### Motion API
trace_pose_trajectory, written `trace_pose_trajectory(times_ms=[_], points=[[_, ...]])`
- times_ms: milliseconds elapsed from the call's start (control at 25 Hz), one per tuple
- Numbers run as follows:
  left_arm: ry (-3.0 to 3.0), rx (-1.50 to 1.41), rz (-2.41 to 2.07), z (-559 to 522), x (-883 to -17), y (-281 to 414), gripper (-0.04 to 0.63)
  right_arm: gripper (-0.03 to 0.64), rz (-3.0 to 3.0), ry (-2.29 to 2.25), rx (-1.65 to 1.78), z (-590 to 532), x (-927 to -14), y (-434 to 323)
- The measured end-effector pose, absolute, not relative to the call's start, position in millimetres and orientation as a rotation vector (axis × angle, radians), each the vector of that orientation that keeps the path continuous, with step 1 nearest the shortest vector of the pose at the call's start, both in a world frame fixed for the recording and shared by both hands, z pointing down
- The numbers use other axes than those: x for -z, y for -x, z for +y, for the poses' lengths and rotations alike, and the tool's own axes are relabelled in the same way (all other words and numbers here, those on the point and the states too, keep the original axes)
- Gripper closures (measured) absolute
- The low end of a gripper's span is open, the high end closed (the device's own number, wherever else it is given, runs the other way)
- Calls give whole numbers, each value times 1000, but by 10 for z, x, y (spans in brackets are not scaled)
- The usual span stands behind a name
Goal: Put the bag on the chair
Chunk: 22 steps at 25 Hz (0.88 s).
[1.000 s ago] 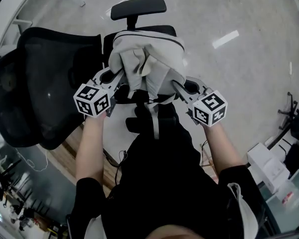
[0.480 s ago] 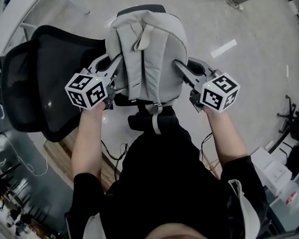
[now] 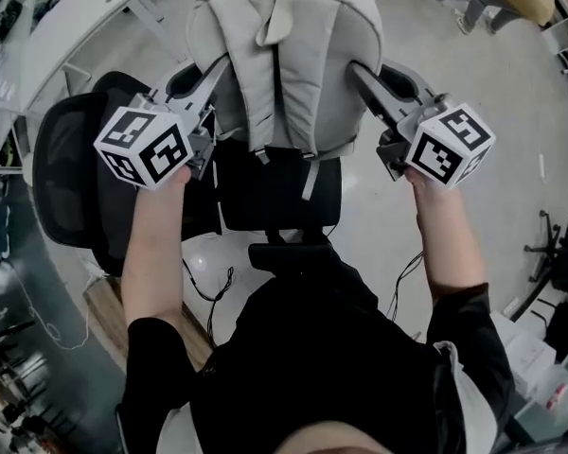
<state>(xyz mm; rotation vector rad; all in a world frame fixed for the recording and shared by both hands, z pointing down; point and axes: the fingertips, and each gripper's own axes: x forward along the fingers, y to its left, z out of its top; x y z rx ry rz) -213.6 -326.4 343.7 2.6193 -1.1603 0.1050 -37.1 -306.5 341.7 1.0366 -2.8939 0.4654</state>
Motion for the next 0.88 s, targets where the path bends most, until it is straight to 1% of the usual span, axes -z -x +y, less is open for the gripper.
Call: trace_pose_trajectory(times_ms=[120,240,560,880], points=[[-2644,-100,-1189,-3387,-3249,2131,533,549,-2934,-1018,-420,-3235,-3196,381],[-2615,-110,-1194,-3394,-3399,2151,534,549,-2932,-1004,-453,-3249,-3311,403],[-2418,-264,-1128,-3162,-4590,2115,534,549,-2711,-1008,-753,-3019,-4468,356],[-2309,-334,-1090,-2951,-5519,2206,534,549,-2596,-943,-856,-2930,-5346,432]])
